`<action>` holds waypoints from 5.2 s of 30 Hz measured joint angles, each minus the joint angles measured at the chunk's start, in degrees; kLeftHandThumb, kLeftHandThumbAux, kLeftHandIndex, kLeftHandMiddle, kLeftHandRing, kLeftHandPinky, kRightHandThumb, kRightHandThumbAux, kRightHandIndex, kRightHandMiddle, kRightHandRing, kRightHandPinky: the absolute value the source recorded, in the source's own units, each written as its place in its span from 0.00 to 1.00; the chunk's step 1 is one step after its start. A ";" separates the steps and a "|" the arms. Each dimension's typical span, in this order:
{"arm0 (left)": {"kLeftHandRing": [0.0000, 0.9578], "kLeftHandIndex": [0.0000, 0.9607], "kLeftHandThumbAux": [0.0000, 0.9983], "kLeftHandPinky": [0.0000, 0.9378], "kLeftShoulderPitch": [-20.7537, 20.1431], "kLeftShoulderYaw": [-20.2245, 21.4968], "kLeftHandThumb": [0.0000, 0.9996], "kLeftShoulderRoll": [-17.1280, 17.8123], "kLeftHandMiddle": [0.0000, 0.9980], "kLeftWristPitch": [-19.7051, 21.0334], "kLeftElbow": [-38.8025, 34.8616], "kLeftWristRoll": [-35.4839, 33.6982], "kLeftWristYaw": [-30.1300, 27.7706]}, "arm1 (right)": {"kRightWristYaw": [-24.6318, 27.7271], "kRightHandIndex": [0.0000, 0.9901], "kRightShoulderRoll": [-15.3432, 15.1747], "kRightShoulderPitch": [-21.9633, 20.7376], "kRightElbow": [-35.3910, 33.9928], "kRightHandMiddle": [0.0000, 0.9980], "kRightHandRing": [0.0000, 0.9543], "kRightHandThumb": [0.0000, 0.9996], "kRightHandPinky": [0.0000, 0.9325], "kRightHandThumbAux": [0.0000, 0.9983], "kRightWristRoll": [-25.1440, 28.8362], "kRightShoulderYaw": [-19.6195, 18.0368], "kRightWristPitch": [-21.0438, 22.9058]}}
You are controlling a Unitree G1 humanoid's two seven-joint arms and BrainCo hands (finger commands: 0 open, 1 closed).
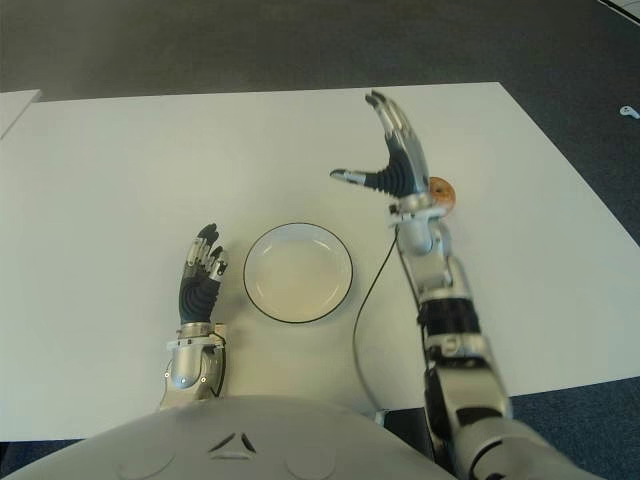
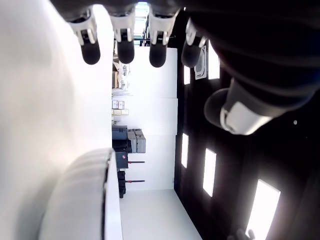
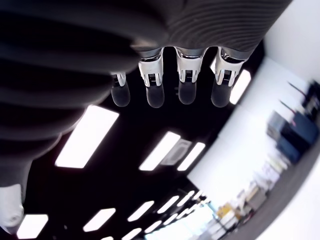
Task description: Put the apples into the plate.
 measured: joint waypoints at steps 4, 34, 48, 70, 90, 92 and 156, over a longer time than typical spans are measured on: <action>0.08 0.12 0.55 0.09 -0.70 -0.14 0.00 0.08 0.09 0.00 0.47 -0.18 0.00 | 1.14 0.03 -7.06 -7.78 2.30 0.00 0.00 0.28 0.00 0.55 -8.15 3.32 4.11; 0.08 0.12 0.52 0.08 -3.22 -0.15 0.02 0.17 0.09 -1.59 2.69 -0.15 1.50 | 0.60 0.00 -18.34 -34.82 53.92 0.00 0.00 0.18 0.01 0.43 -22.43 27.73 6.67; 0.08 0.13 0.51 0.09 -4.02 0.05 0.04 0.17 0.09 -3.74 3.48 -0.17 2.24 | 0.41 0.00 -17.40 -33.42 58.42 0.00 0.00 0.12 0.03 0.39 -17.43 29.16 9.00; 0.08 0.15 0.53 0.09 -4.14 -0.05 0.04 0.17 0.10 -4.64 3.54 -0.61 2.15 | 1.52 0.00 -15.53 -31.35 58.50 0.00 0.00 0.08 0.03 0.40 -13.10 30.26 9.78; 0.07 0.13 0.55 0.08 -4.32 -0.04 0.04 0.16 0.09 -4.22 3.70 -0.69 2.15 | 1.29 0.00 -13.39 -26.78 58.81 0.00 0.00 0.05 0.05 0.45 -11.88 31.51 11.38; 0.07 0.13 0.55 0.08 -4.32 -0.04 0.04 0.16 0.09 -4.22 3.70 -0.69 2.15 | 0.94 0.00 -13.28 -26.39 58.79 0.00 0.00 0.04 0.04 0.45 -11.38 31.46 11.58; 0.06 0.19 0.52 0.10 7.54 2.04 0.10 -0.22 0.09 5.52 -10.64 -3.00 -5.50 | -15.47 0.01 -6.16 -16.40 57.72 0.05 0.05 0.07 0.10 0.50 -0.72 26.33 16.57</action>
